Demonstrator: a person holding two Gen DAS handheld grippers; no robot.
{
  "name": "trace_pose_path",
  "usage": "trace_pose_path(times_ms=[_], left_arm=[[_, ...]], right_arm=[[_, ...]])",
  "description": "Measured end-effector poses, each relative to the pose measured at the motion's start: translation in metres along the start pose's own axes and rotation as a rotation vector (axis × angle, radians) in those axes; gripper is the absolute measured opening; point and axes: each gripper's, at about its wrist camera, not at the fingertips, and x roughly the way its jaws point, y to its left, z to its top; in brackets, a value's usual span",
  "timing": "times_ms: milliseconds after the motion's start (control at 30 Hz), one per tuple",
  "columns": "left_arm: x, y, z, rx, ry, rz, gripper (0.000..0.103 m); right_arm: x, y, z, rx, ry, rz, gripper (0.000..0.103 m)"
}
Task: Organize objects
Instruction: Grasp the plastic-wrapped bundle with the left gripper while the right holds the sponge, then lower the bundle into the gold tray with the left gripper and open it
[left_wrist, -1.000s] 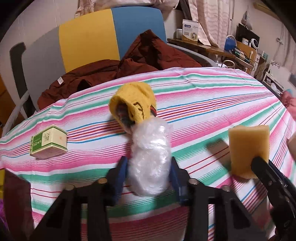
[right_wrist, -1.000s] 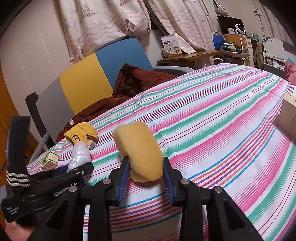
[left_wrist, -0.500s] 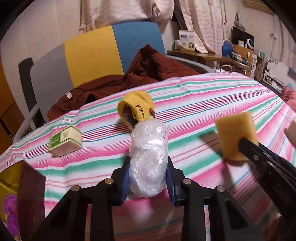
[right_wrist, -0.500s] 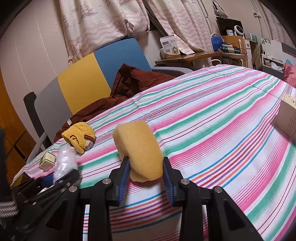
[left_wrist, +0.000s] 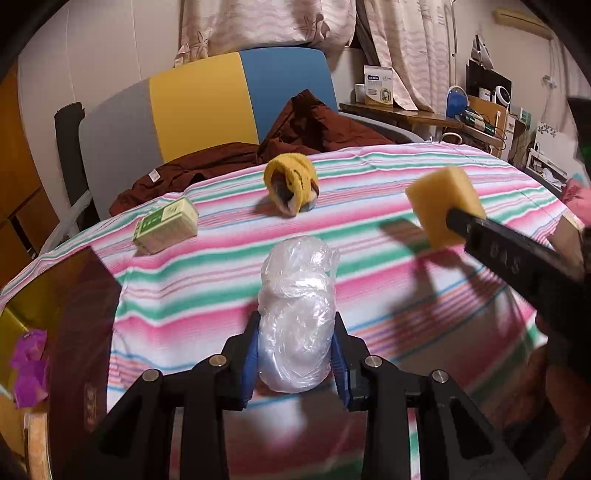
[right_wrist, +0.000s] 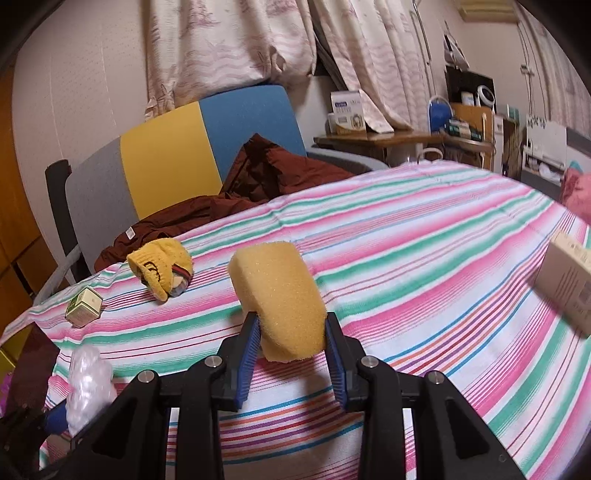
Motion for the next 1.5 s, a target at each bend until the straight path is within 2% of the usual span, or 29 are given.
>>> trace_pose_path(times_ms=[300,500,667,867,1033,1233,1400,1500], left_arm=[[-0.013,0.018,-0.014,-0.057,0.019,-0.008,0.034],[-0.038,0.028,-0.026,-0.101,0.031,-0.062,0.034],[-0.061,0.041,-0.029,-0.128,0.012,-0.069,0.034],[-0.092,0.079,-0.019,-0.191,-0.048,-0.040,0.035],[-0.102,0.119,-0.010,-0.264,-0.065,-0.004,0.035],[-0.093,0.169,-0.011,-0.331,-0.005,0.033,0.035],[-0.076,0.195,-0.019,-0.399,0.068,0.034,0.035],[-0.063,0.204,-0.021,-0.406,0.118,0.036,0.035]], right_arm=[[-0.020,0.012,-0.004,-0.055,-0.048,-0.007,0.034],[-0.014,0.016,-0.005,-0.079,-0.021,-0.019,0.034],[-0.014,0.018,-0.005,-0.089,-0.019,-0.026,0.034],[-0.020,0.026,-0.006,-0.126,-0.049,-0.031,0.034],[-0.024,0.030,-0.007,-0.149,-0.063,-0.032,0.034],[-0.027,0.037,-0.009,-0.184,-0.065,-0.024,0.034],[-0.028,0.038,-0.010,-0.199,-0.065,-0.027,0.034],[-0.027,0.038,-0.010,-0.202,-0.061,-0.030,0.034]])
